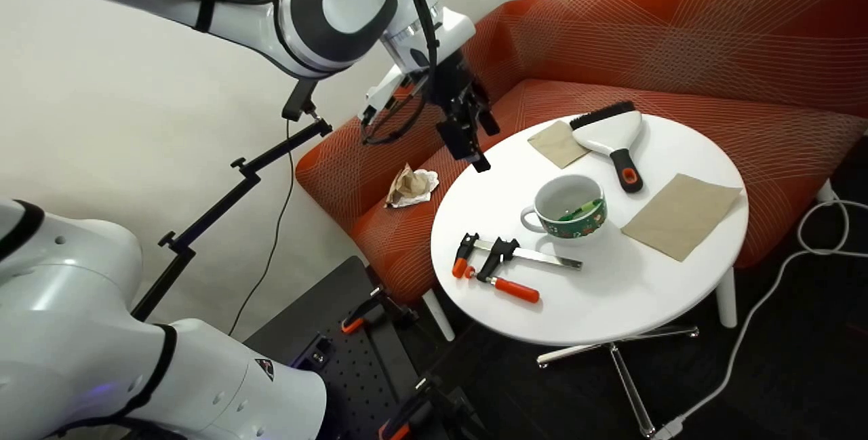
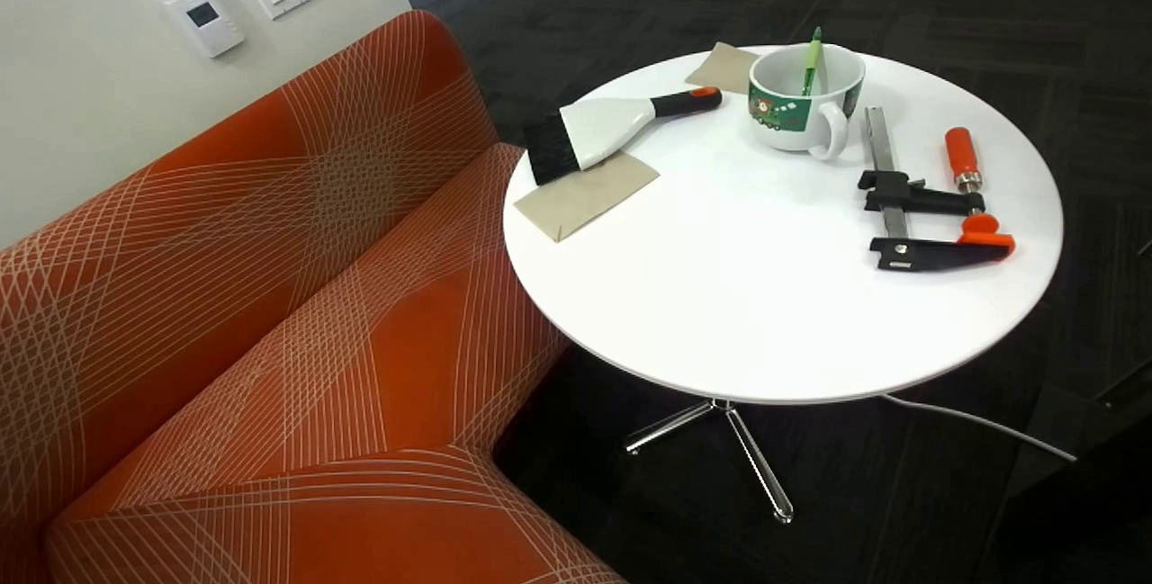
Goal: Remove the pen from the cup
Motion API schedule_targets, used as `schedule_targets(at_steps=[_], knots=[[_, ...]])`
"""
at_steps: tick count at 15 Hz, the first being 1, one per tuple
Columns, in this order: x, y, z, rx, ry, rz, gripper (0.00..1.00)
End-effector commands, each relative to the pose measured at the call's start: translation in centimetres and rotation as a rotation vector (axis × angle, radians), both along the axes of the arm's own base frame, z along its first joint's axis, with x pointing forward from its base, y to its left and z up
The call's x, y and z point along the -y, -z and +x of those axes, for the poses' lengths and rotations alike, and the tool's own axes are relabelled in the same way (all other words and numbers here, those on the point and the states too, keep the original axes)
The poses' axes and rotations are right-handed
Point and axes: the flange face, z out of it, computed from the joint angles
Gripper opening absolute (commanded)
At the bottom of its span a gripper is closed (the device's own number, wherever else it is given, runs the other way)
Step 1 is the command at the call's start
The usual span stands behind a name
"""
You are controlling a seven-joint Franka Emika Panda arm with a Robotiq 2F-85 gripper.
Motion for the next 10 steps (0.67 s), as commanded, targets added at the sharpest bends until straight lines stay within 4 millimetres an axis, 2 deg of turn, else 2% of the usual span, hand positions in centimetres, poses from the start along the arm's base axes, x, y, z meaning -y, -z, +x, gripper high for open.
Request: schedule_targets(at_steps=[1,5,10], knots=[[-0.1,1.1,1.3,-0.002,0.027,0.019,1.00],[0.5,3.8,3.2,0.013,0.071,0.056,1.00],[1.6,8.2,5.6,0.026,0.113,0.046,1.00]])
